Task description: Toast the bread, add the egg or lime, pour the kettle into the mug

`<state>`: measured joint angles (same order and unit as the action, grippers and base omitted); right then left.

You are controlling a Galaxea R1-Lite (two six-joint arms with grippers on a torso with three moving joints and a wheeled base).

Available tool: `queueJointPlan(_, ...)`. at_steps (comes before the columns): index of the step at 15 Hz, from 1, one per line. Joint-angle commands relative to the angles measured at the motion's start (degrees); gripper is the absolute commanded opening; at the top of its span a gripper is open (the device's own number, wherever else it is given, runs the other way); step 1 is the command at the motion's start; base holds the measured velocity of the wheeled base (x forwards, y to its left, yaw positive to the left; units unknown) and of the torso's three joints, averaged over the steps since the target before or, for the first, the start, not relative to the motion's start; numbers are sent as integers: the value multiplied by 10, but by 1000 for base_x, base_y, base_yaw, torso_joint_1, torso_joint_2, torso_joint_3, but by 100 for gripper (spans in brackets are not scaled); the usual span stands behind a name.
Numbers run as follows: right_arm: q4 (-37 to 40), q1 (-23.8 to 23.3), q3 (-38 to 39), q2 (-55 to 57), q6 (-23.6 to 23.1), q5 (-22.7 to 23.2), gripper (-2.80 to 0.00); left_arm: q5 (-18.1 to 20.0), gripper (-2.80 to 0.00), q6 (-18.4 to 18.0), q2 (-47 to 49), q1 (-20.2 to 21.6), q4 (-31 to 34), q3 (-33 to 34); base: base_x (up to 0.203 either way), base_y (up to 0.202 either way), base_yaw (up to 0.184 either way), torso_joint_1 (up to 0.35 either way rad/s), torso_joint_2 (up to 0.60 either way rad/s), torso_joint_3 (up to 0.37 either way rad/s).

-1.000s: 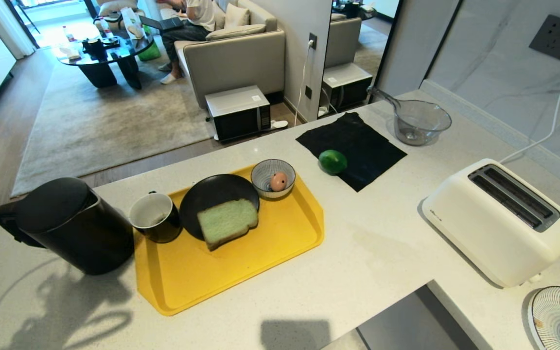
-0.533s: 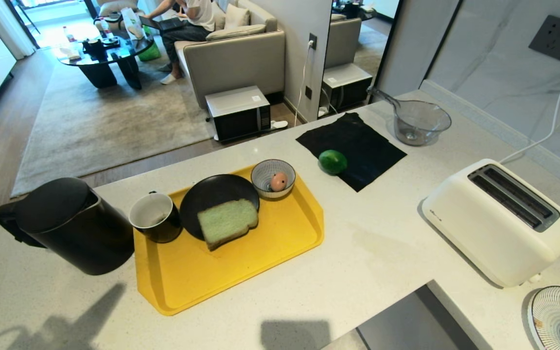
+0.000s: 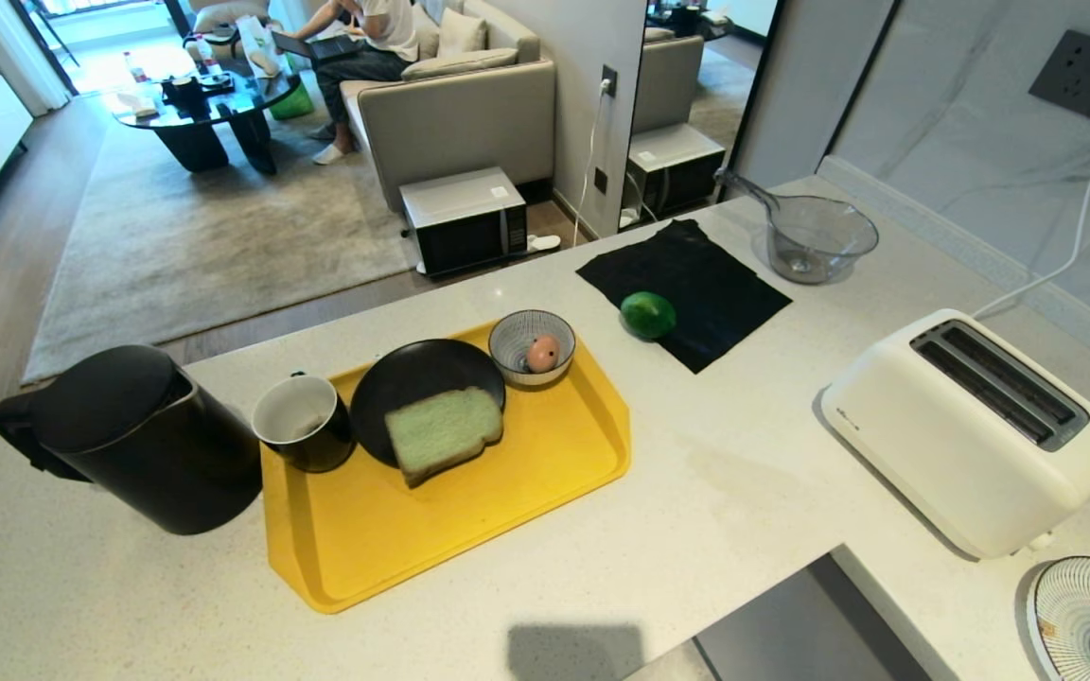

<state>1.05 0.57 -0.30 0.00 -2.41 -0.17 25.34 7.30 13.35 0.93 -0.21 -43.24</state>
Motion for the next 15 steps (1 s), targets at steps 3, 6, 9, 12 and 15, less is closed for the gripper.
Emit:
queueJointPlan(3, 0, 0, 0, 0, -1, 0, -280, -12, -280, -13, -87, -4, -20, 109, 0, 0, 0, 0, 0, 0)
queueJointPlan(6, 0, 0, 0, 0, 0, 0, -280, -16, -280, -31, -129, -5, -54, 202, 0, 0, 0, 0, 0, 0)
queueJointPlan(9, 0, 0, 0, 0, 0, 0, -280, -38, -280, -38, -134, -6, -114, 283, 0, 0, 0, 0, 0, 0)
queueJointPlan(12, 0, 0, 0, 0, 0, 0, -280, -66, -280, -58, -134, -6, -188, 388, 0, 0, 0, 0, 0, 0)
queueJointPlan(15, 0, 0, 0, 1, -1, 0, -280, -139, -280, -88, -134, -6, -171, 442, 0, 0, 0, 0, 0, 0)
